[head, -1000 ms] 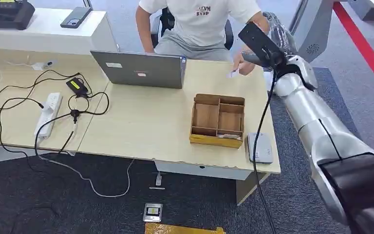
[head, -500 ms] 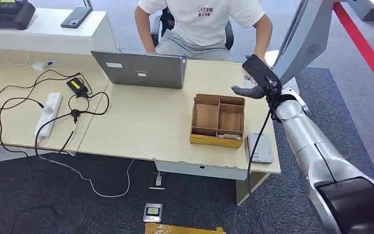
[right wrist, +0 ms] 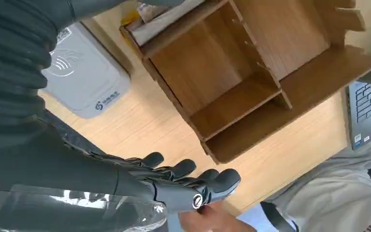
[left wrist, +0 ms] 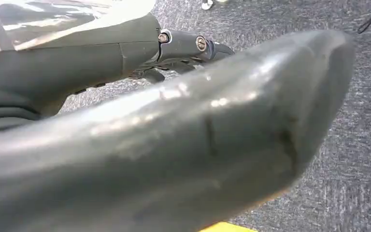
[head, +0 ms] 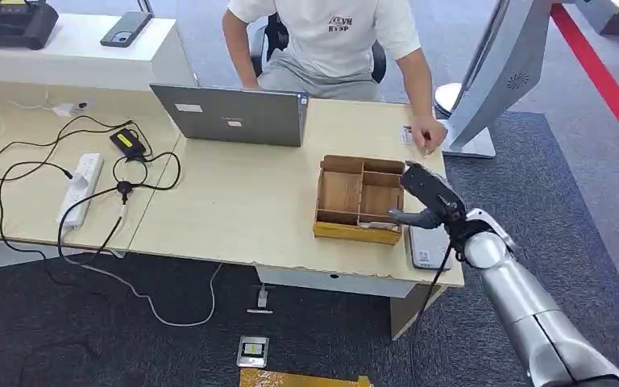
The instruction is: Pass the card to the sensor for recognition and then transmit it.
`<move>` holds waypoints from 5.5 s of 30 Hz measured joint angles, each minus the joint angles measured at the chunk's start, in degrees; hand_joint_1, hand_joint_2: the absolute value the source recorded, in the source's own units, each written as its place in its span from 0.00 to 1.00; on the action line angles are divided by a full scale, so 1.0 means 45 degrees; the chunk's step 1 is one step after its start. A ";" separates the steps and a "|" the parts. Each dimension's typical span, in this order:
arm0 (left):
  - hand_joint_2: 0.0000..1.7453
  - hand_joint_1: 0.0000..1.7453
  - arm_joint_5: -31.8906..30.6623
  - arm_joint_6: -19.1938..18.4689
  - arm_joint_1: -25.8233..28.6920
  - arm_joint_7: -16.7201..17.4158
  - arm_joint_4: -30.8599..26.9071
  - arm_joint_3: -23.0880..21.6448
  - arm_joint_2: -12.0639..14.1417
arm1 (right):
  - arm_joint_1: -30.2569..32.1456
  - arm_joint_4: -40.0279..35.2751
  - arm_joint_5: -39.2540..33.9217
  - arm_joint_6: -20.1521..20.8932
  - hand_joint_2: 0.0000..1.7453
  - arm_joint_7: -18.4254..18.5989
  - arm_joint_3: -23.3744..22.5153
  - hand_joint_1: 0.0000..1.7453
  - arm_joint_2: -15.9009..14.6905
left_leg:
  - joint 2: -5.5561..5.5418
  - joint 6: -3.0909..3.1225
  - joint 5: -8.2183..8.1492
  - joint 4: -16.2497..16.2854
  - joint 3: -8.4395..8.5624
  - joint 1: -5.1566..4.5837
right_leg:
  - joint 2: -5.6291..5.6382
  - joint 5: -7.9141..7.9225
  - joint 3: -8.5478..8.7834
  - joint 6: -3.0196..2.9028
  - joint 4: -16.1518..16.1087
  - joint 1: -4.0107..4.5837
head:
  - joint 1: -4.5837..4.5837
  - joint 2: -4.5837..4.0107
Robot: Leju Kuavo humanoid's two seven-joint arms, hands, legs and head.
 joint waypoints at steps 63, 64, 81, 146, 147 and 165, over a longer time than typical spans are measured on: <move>0.00 0.00 -0.0073 -0.0020 -0.0031 0.0170 -0.0005 0.0000 -0.0141 | 0.1154 -0.0280 0.7777 -0.3858 1.00 0.1058 0.2186 0.00 0.1490 | 0.0000 -0.0001 0.0001 -0.0003 -0.0006 0.0001 | 0.0000 -0.0002 -0.0001 0.0000 0.0002 0.0000 | 0.0005 0.0000; 0.00 0.00 -0.0073 -0.0024 -0.0031 0.0170 -0.0005 0.0000 -0.0141 | 0.1154 -0.0211 0.7777 -0.3858 1.00 0.1059 0.2181 0.00 0.1490 | 0.0000 -0.0001 0.0001 -0.0003 -0.0007 0.0001 | 0.0000 -0.0002 -0.0001 0.0000 0.0002 -0.0001 | 0.0005 0.0000; 0.00 0.00 0.0063 0.0131 -0.0027 0.0253 -0.0005 0.0000 -0.0243 | 0.1069 0.0643 0.7801 -0.3858 1.00 0.0932 0.2181 0.00 0.1548 | 0.0000 -0.0001 0.0002 -0.0003 -0.0006 0.0001 | 0.0000 -0.0002 0.0000 -0.0001 0.0002 0.0000 | 0.0000 0.0000; 0.00 0.00 -0.0082 0.0083 -0.0023 -0.0306 -0.0005 0.0000 -0.0204 | -0.0096 0.0186 0.6747 -0.5883 1.00 -0.0156 0.0821 1.00 0.1349 | 0.0006 0.0001 0.0005 -0.0001 -0.0002 -0.0001 | 0.0000 0.0002 -0.0001 -0.0001 0.0004 -0.0003 | 0.0000 0.0000; 0.00 0.00 -0.0107 0.0083 -0.0021 -0.0306 -0.0005 0.0000 -0.0204 | -0.0230 0.0123 0.6713 -0.5883 1.00 -0.0199 0.0719 1.00 0.1330 | 0.0005 0.0001 0.0005 -0.0001 -0.0002 -0.0001 | 0.0000 0.0002 -0.0001 -0.0001 0.0003 -0.0002 | 0.0005 0.0000; 0.00 0.00 -0.1156 -0.0627 -0.0056 -0.0743 -0.0005 -0.0131 0.0112 | -0.4496 0.2325 0.7082 -0.5388 1.00 -0.1462 -0.0058 1.00 0.1772 | 0.0004 -0.0011 0.0016 -0.0002 -0.0022 -0.0010 | 0.0001 0.0007 -0.0018 -0.0005 0.0014 0.0004 | 0.0010 0.0000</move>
